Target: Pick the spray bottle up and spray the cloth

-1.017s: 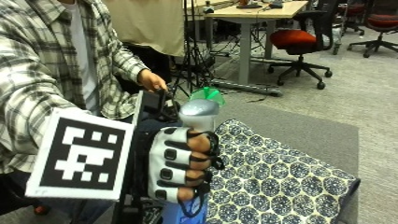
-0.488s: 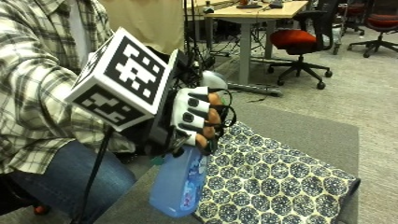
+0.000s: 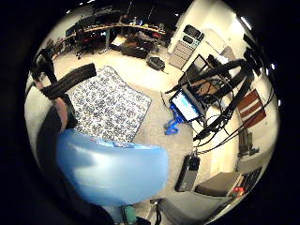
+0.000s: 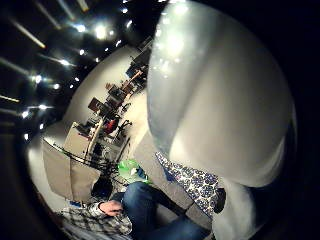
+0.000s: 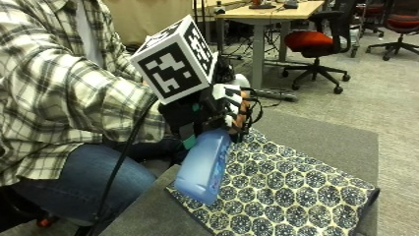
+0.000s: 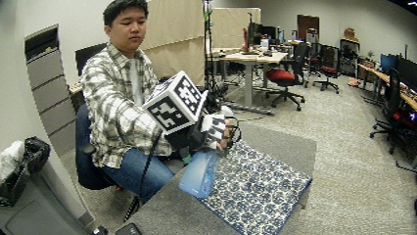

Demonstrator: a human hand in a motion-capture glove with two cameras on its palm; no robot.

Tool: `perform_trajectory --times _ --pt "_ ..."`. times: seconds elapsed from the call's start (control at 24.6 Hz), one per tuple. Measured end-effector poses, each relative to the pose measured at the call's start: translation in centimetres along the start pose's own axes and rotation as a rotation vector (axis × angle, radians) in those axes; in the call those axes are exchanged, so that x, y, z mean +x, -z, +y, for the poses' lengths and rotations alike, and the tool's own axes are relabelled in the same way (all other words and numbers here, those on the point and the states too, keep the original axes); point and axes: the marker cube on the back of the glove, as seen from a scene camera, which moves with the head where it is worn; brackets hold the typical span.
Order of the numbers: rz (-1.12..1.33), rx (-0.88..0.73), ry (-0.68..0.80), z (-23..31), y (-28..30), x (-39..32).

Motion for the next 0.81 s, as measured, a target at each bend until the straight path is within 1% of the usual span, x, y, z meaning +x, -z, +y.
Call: perform_trajectory --times 0.33,0.57,0.81 --pt "0.15 -0.122 0.104 -0.8 -3.7 -2.5" --pt "0.282 -0.206 0.216 -0.5 -6.3 -3.9" --pt "0.332 -0.259 0.297 0.1 -7.8 -5.0"
